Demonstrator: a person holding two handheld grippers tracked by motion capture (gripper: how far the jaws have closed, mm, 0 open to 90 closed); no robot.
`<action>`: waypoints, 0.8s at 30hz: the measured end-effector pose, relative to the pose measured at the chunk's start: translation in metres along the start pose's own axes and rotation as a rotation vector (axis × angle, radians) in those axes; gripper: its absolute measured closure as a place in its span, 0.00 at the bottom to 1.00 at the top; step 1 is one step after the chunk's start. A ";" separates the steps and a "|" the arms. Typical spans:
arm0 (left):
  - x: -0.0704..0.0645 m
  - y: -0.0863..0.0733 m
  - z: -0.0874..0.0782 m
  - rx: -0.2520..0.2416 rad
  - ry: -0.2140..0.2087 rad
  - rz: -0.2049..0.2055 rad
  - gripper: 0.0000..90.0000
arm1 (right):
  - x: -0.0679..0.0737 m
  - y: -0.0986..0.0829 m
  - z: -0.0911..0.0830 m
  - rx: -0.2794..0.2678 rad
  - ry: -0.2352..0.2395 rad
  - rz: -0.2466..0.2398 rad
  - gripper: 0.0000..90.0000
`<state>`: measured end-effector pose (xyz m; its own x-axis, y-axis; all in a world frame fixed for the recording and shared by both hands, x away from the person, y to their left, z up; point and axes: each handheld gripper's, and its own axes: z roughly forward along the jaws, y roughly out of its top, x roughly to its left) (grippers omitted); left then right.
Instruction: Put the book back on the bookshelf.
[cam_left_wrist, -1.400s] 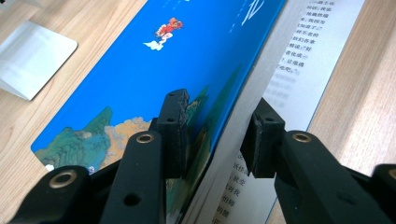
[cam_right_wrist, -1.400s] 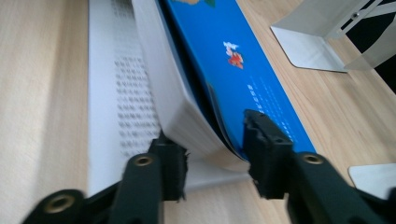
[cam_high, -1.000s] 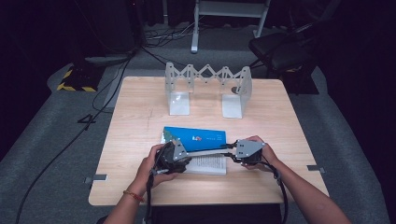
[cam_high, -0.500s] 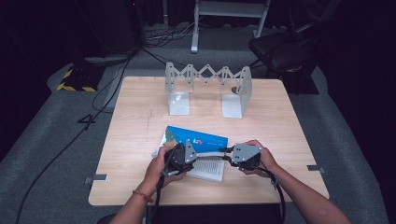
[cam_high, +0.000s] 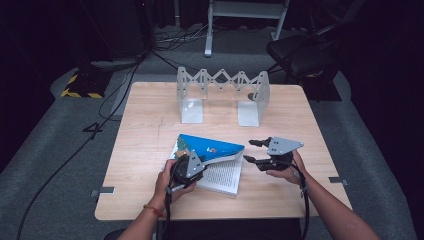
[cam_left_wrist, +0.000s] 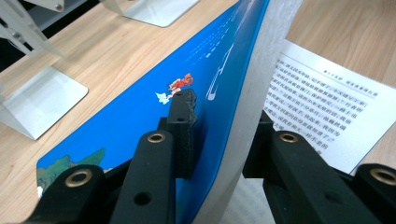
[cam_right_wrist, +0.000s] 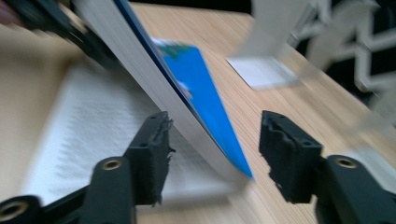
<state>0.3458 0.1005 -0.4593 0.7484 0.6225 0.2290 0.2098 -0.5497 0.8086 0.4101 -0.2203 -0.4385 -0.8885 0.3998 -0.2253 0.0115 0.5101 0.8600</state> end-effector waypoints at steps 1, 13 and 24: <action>0.000 0.000 0.000 -0.007 0.006 -0.005 0.80 | -0.006 -0.007 0.001 0.011 -0.004 0.036 0.43; 0.017 -0.002 -0.013 -0.098 -0.011 -0.106 0.81 | -0.017 -0.046 0.040 0.213 0.022 0.083 0.40; 0.020 -0.001 -0.014 -0.130 -0.019 -0.124 0.81 | -0.009 -0.035 0.049 0.071 0.086 0.161 0.51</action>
<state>0.3516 0.1208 -0.4477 0.7338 0.6697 0.1140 0.2187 -0.3918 0.8937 0.4398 -0.2047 -0.4889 -0.9086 0.4152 -0.0446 0.1864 0.4988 0.8464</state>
